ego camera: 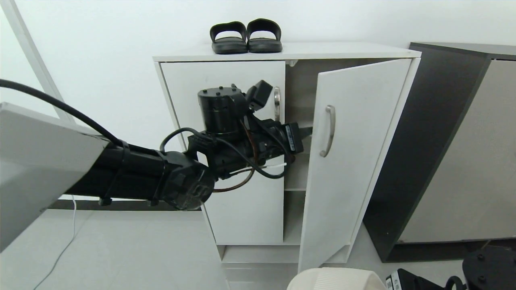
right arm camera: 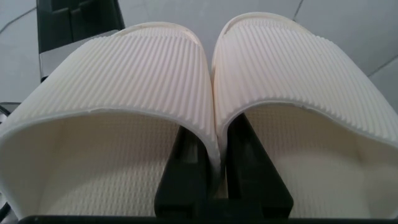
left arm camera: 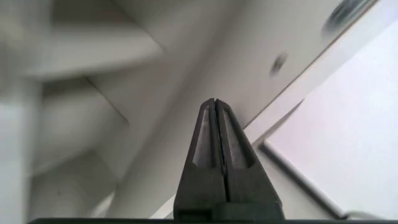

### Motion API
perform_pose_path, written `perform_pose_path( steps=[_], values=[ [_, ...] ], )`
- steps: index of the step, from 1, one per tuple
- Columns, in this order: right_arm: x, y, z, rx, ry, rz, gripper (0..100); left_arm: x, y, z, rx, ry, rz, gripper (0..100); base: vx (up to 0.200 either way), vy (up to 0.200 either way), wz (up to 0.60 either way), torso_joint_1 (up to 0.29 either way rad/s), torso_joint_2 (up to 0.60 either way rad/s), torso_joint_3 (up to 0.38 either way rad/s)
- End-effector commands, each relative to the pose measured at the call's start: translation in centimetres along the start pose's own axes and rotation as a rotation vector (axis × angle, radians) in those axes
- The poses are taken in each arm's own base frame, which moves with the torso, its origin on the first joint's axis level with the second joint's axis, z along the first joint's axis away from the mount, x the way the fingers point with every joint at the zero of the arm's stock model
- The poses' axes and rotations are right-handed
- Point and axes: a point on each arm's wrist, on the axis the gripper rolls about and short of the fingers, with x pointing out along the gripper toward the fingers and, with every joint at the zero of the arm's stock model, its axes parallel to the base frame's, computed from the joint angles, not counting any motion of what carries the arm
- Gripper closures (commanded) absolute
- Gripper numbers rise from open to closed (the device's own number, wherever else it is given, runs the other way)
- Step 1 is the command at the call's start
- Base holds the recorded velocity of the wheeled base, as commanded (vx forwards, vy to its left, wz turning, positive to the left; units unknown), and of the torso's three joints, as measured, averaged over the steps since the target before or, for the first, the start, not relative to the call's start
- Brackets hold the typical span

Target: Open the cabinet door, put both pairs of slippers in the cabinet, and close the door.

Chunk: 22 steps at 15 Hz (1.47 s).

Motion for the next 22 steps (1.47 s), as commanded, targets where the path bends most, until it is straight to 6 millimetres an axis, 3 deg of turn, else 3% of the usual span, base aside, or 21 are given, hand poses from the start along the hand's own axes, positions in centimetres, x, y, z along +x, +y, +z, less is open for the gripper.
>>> perform_pose_path(
  steps=[1, 8, 13, 16, 18, 20, 21, 22],
  values=[
    [0.0, 0.2, -0.1, -0.004, 0.003, 0.010, 100, 0.0, -2.2, -1.3, 0.022, 0.027, -0.043, 100, -0.200, 0.000, 0.00, 0.002, 0.01, 0.007],
    [-0.1, 0.3, -0.1, -0.010, 0.000, 0.010, 100, -0.6, -2.3, -1.7, 0.025, -0.035, -0.016, 100, -0.029, 0.000, 0.00, 0.001, 0.00, 0.001],
    [0.2, 0.2, -0.2, -0.025, 0.011, 0.010, 100, -2.7, -2.0, -1.3, 0.017, -0.035, 0.027, 100, 0.000, 0.000, 0.00, 0.000, 0.00, 0.000],
    [2.3, -2.4, 1.3, 0.064, 0.027, -0.254, 100, -7.9, -2.0, 0.9, 0.024, -0.073, 0.100, 100, 0.000, 0.000, 0.00, 0.000, 0.00, 0.000],
    [5.4, -4.4, 2.2, 0.210, 0.035, -0.536, 100, -13.1, -2.1, 2.5, 0.019, -0.097, 0.233, 100, 0.000, 0.000, 0.00, 0.000, 0.00, 0.000],
    [8.8, -7.0, 4.4, 0.341, -0.059, -0.722, 100, -19.1, -2.9, 4.6, 0.030, -0.174, 0.389, 100, 0.000, 0.000, 0.00, 0.000, 0.00, 0.000],
    [9.5, -7.7, 4.9, 0.365, -0.083, -0.764, 100, -20.5, -3.3, 5.2, 0.035, -0.194, 0.419, 100, 0.000, 0.000, 0.00, 0.000, 0.00, 0.000],
    [11.3, -9.8, 5.6, 0.399, -0.116, -0.894, 100, -24.6, -4.8, 6.1, 0.043, -0.225, 0.518, 100, 0.000, 0.000, 0.00, 0.000, 0.00, 0.000]
  ],
)
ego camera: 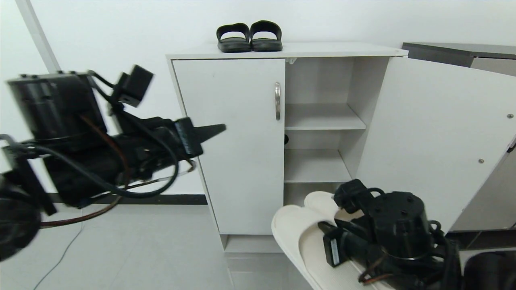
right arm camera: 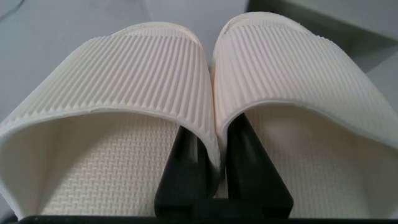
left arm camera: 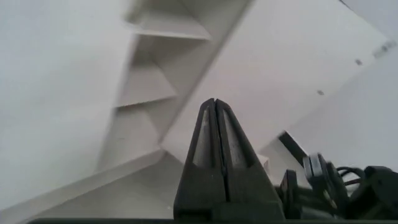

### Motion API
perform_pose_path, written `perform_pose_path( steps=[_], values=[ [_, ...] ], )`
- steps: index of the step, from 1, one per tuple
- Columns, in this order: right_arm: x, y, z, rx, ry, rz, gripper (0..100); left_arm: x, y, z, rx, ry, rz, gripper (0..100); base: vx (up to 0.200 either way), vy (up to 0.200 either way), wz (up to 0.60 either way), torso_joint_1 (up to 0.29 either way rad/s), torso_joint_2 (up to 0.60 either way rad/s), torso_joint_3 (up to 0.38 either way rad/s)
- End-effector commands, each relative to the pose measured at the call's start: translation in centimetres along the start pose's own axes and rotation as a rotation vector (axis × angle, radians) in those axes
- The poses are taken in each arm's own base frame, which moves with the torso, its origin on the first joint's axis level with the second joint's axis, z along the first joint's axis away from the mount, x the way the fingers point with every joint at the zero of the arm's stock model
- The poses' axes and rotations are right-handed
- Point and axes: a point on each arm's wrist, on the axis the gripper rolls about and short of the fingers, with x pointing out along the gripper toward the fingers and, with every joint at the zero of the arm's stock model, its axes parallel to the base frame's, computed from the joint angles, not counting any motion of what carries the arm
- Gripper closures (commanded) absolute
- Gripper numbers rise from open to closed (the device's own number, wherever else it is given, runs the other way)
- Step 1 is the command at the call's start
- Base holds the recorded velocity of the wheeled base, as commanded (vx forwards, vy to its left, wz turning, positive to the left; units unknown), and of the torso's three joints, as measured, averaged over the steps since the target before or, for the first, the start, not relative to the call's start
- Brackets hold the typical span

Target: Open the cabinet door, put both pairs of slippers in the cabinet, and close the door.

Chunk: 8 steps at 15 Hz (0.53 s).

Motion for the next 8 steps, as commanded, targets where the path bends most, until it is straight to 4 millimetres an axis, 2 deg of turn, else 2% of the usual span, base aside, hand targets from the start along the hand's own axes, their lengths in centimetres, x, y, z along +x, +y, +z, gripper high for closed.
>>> perform_pose_path(
  steps=[1, 2, 4, 5, 6, 8],
  values=[
    [6.2, -0.1, 0.0, 0.067, -0.017, -0.207, 100, -11.5, -0.6, 3.3, 0.027, -0.148, 0.213, 100, 0.000, 0.000, 0.00, 0.000, 0.00, 0.000],
    [7.0, -0.7, 0.3, 0.077, -0.033, -0.265, 100, -14.6, -1.1, 2.9, 0.041, -0.149, 0.311, 100, 0.000, 0.000, 0.00, 0.000, 0.00, 0.000],
    [7.6, -1.6, 0.7, 0.089, -0.048, -0.321, 100, -20.1, -2.5, 0.6, 0.079, -0.140, 0.577, 100, 0.000, 0.000, 0.00, 0.000, 0.00, 0.000],
    [7.6, -1.6, 0.7, 0.089, -0.048, -0.321, 100, -20.1, -2.5, 0.6, 0.079, -0.140, 0.577, 100, 0.000, 0.000, 0.00, 0.000, 0.00, 0.000],
    [7.6, -1.5, 0.8, 0.089, -0.052, -0.320, 100, -23.9, -3.8, -3.7, 0.099, -0.168, 0.759, 100, 0.000, 0.000, 0.00, 0.000, 0.00, 0.000],
    [7.5, -1.1, 0.7, 0.082, -0.051, -0.309, 100, -25.4, -2.9, -8.7, 0.189, -0.148, 0.927, 100, 0.000, 0.000, 0.00, 0.000, 0.00, 0.000]
  ],
)
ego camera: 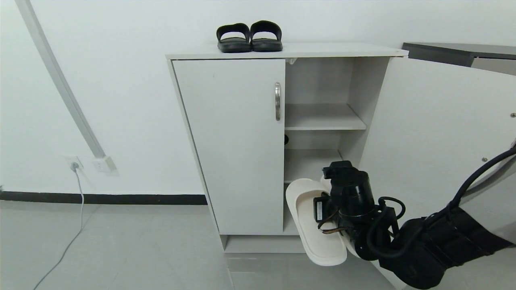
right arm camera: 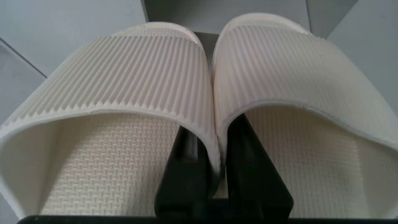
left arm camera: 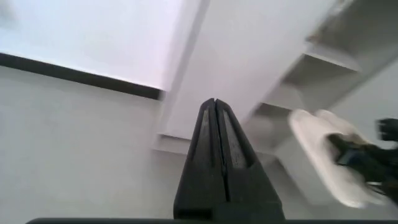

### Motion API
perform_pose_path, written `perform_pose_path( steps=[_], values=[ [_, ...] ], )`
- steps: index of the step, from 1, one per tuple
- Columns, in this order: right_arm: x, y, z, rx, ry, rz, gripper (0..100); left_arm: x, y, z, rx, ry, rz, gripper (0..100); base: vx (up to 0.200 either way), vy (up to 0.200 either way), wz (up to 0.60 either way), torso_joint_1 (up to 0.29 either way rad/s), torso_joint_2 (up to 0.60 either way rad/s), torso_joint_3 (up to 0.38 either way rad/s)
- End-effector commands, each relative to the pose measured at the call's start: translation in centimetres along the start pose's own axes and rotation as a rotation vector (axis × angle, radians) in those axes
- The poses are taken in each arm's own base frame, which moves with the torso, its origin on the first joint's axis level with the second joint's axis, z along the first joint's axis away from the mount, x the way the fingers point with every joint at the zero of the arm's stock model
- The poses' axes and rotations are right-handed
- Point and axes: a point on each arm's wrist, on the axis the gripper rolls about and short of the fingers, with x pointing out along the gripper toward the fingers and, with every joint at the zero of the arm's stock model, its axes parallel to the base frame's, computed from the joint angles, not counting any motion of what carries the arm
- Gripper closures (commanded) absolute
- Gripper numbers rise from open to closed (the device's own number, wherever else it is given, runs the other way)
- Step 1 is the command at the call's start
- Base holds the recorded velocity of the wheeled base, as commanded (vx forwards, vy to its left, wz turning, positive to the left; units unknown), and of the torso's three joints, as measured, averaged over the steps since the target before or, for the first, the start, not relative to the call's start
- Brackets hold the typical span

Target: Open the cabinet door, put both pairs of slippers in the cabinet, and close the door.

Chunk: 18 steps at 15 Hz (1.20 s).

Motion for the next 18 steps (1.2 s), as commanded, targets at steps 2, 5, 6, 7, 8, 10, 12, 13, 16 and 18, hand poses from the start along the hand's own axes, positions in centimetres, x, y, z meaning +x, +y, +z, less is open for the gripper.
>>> perform_pose_path(
  steps=[2, 5, 6, 7, 8, 10, 12, 13, 16, 18],
  values=[
    [0.0, 0.3, -0.4, -0.009, 0.005, -0.005, 100, -6.1, 2.4, -9.5, 0.109, -0.132, 0.265, 100, 0.000, 0.000, 0.00, 0.000, 0.00, 0.000],
    [0.0, 0.2, -0.5, -0.010, 0.006, -0.011, 100, -6.1, 3.3, -13.3, 0.125, -0.130, 0.250, 100, 0.000, 0.000, 0.00, 0.000, 0.00, 0.000],
    [0.0, 0.3, -0.6, -0.010, 0.006, -0.011, 100, -5.6, 3.6, -14.5, 0.130, -0.106, 0.236, 100, 0.000, 0.000, 0.00, 0.000, 0.00, 0.000],
    [0.0, 0.2, -0.7, -0.012, 0.009, -0.012, 100, -5.2, 3.7, -15.0, 0.124, -0.117, 0.231, 100, 0.000, 0.000, 0.00, 0.000, 0.00, 0.000],
    [0.0, 0.2, -0.7, -0.013, 0.010, -0.014, 100, -4.3, 4.0, -16.0, 0.129, -0.135, 0.223, 100, 0.000, 0.000, 0.00, 0.000, 0.00, 0.000],
    [0.1, 0.3, -0.9, -0.016, 0.014, -0.015, 100, -3.5, 4.2, -17.3, 0.134, -0.145, 0.182, 100, 0.000, 0.000, 0.00, 0.000, 0.00, 0.000],
    [0.2, 0.3, -1.0, -0.018, 0.015, -0.015, 100, -3.4, 4.2, -17.7, 0.127, -0.089, 0.126, 100, 0.000, 0.000, 0.00, 0.000, 0.00, 0.000],
    [0.2, 0.3, -1.0, -0.021, 0.016, -0.016, 100, -3.4, 4.0, -17.8, 0.153, -0.077, 0.039, 100, 0.000, 0.000, 0.00, 0.000, 0.00, 0.000],
    [0.3, 0.3, -1.1, -0.022, 0.019, -0.016, 100, -3.9, 4.2, -17.9, 0.185, -0.118, -0.082, 100, 0.000, 0.000, 0.00, 0.000, 0.00, 0.000],
    [0.3, 0.3, -1.1, -0.021, 0.019, -0.016, 100, -4.1, 4.4, -18.0, 0.179, -0.153, -0.030, 100, 0.000, 0.000, 0.00, 0.000, 0.00, 0.000]
  ],
)
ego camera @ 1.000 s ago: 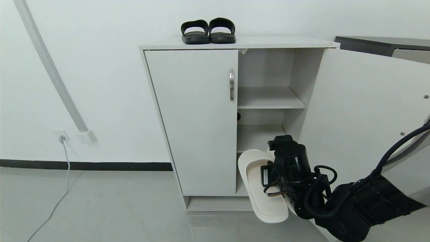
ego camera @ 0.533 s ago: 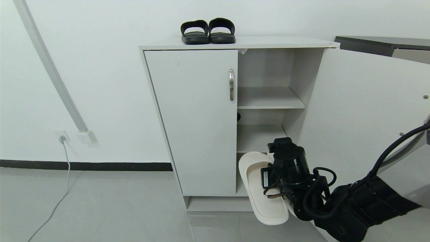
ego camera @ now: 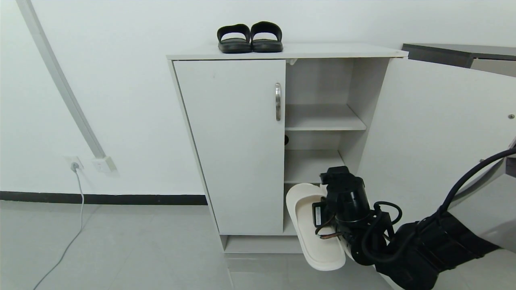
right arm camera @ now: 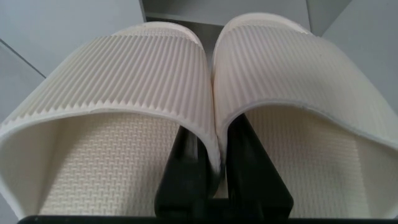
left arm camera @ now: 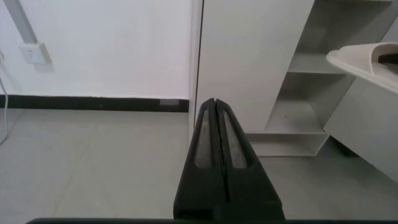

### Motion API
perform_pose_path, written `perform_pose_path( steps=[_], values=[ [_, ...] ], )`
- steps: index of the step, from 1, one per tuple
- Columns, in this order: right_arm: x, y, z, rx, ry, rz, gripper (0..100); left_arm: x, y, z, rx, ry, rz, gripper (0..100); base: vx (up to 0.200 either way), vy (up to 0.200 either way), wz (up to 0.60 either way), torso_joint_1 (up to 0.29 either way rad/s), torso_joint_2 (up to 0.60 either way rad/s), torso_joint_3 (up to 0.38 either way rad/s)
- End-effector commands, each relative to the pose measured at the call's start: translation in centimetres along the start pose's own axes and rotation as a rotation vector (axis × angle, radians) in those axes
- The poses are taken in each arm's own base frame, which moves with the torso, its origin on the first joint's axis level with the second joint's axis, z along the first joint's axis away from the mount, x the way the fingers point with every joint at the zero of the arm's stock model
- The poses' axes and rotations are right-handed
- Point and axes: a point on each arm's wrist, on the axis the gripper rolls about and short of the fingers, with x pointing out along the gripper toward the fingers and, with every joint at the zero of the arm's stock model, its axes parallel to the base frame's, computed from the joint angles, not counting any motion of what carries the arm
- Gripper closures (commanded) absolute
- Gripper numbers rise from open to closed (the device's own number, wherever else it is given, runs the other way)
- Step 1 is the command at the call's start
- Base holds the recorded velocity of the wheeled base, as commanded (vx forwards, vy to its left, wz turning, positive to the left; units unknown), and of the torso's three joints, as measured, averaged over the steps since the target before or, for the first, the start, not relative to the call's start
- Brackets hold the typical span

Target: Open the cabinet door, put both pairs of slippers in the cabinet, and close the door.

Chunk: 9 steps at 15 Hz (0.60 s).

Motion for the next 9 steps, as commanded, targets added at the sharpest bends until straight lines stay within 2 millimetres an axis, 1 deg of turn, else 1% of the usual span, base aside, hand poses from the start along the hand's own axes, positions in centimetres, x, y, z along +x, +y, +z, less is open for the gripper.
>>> perform_pose_path(
  steps=[1, 3, 4, 6, 7, 9],
  values=[
    [0.1, 0.1, -0.1, 0.000, 0.001, 0.000, 100, -0.2, 0.1, -0.1, -0.009, -0.033, 0.045, 100, 0.000, 0.000, 0.00, 0.000, 0.00, 0.000],
    [0.4, 0.5, -0.6, -0.019, 0.002, -0.030, 100, -0.2, 0.1, -0.1, -0.013, -0.034, 0.045, 100, 0.000, 0.000, 0.00, 0.000, 0.00, 0.000],
    [0.7, 1.0, -0.2, -0.030, -0.024, -0.065, 100, -0.2, 0.1, -0.1, -0.016, -0.034, 0.045, 100, 0.000, 0.000, 0.00, 0.000, 0.00, 0.000],
    [1.6, 2.2, 1.2, 0.011, -0.084, -0.060, 100, -0.2, 0.1, -0.1, -0.019, -0.034, 0.045, 100, 0.000, 0.000, 0.00, 0.000, 0.00, 0.000],
    [2.1, 2.6, 1.5, 0.024, -0.101, -0.067, 100, -0.2, 0.1, -0.1, -0.019, -0.034, 0.045, 100, 0.000, 0.000, 0.00, 0.000, 0.00, 0.000],
    [2.6, 2.7, 1.2, 0.025, -0.099, -0.086, 100, -0.2, 0.1, -0.1, -0.021, -0.034, 0.045, 100, 0.000, 0.000, 0.00, 0.000, 0.00, 0.000]
  ],
)
